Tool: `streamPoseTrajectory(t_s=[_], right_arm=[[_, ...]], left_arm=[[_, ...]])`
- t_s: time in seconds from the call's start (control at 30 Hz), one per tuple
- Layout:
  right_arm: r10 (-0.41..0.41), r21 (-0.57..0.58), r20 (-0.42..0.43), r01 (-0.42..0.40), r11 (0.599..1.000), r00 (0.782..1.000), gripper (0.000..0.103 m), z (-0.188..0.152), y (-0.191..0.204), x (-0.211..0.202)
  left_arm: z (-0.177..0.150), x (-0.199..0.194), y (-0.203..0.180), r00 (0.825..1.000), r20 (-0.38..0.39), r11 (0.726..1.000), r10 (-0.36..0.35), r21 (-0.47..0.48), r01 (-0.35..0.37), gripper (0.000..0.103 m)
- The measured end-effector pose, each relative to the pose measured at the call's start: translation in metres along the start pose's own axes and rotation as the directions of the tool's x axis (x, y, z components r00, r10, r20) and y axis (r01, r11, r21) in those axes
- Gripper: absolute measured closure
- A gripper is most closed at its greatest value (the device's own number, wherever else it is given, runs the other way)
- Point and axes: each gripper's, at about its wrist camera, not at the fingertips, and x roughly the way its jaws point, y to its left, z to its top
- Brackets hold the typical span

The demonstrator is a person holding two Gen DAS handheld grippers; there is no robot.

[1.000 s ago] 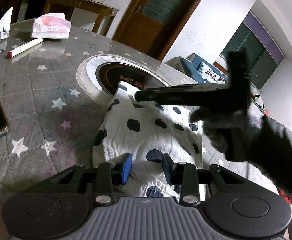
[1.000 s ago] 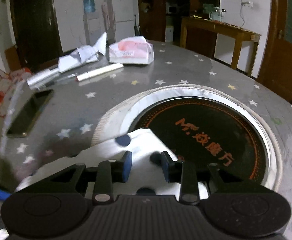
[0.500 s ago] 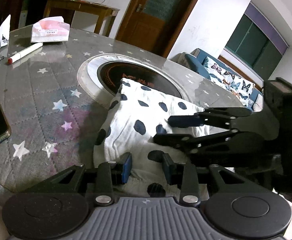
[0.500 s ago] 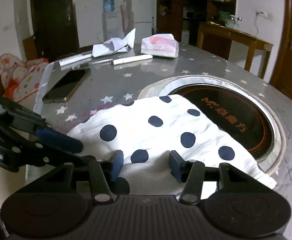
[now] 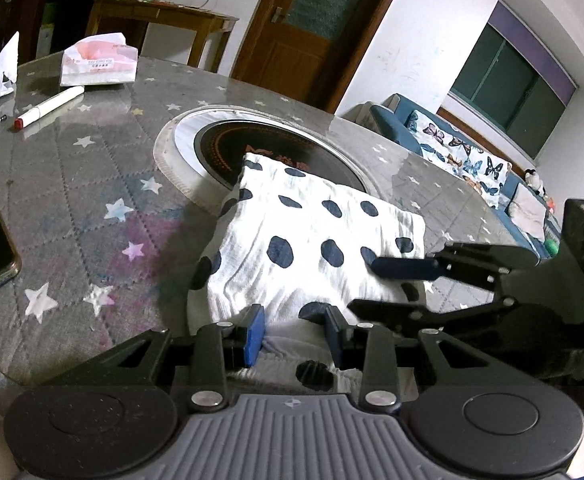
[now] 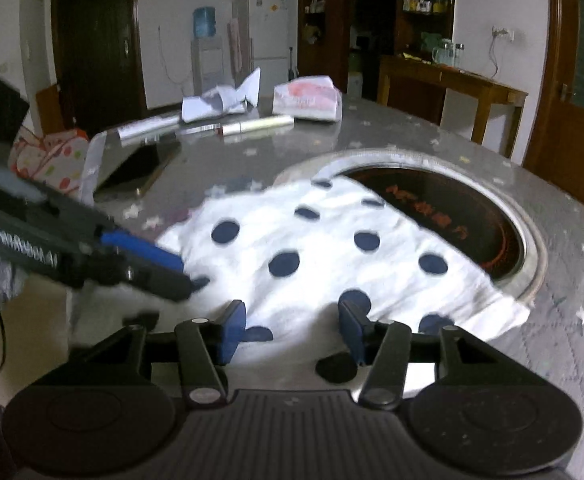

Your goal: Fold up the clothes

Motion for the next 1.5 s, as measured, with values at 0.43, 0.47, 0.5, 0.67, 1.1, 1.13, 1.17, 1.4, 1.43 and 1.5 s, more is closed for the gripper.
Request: streamPoseTrajectory(t_s=[0.43,0.47,0.5,0.67,1.1,1.13,1.17,1.4,1.43,1.5], right_arm=[[0.029,0.069,0.022,-0.03,0.997,0.999,0.05,-0.008,-0.004,-0.019],[0.024,0.074,0.028,-0.026,0.997,0.999,0.05,-0.005,-0.007,-0.02],[0.014,0.074,0.035,-0.016,0.997,0.999,0.05,-0.003,-0.01,-0.022],[-0.052,0.115,0.052,0.046,0.992,0.997,0.051,0.011,-0.04,-0.019],[-0.107,0.197,-0.037,0.112,0.974,0.994,0.053,0.034,-0.107,0.043],[-0.094,0.212,-0.045,0.102,0.972,0.995,0.054,0.033,-0.11,0.045],[-0.081,0.227,-0.053,0.091,0.97,0.995,0.056,0.031,-0.113,0.047],[-0.083,0.261,-0.05,0.093,0.961,0.995,0.091,0.02,-0.116,0.029],[-0.096,0.26,-0.049,0.106,0.96,0.994,0.092,0.017,-0.115,0.023],[-0.13,0.264,-0.05,0.139,0.955,0.99,0.093,0.011,-0.113,0.012]], left_arm=[[0.0,-0.001,0.001,1.0,0.008,1.0,-0.003,0.005,0.003,0.066],[0.0,-0.001,0.002,1.0,0.009,1.0,-0.005,0.0,0.005,0.066],[0.0,-0.002,0.002,1.0,0.01,1.0,-0.007,-0.006,0.007,0.066],[0.0,-0.011,-0.001,1.0,0.023,1.0,-0.007,-0.008,0.007,0.066],[-0.01,-0.055,-0.002,1.0,0.021,0.999,0.002,-0.041,-0.001,0.058],[-0.012,-0.058,-0.001,1.0,0.016,0.999,0.006,-0.052,-0.005,0.058],[-0.013,-0.06,0.001,1.0,0.008,0.998,0.013,-0.067,-0.012,0.056],[-0.022,-0.053,0.012,0.998,-0.055,0.987,0.017,-0.159,-0.025,0.056],[-0.02,-0.051,0.012,0.998,-0.054,0.986,0.015,-0.165,-0.024,0.056],[-0.017,-0.045,0.013,0.999,-0.052,0.986,0.011,-0.167,-0.019,0.057]])
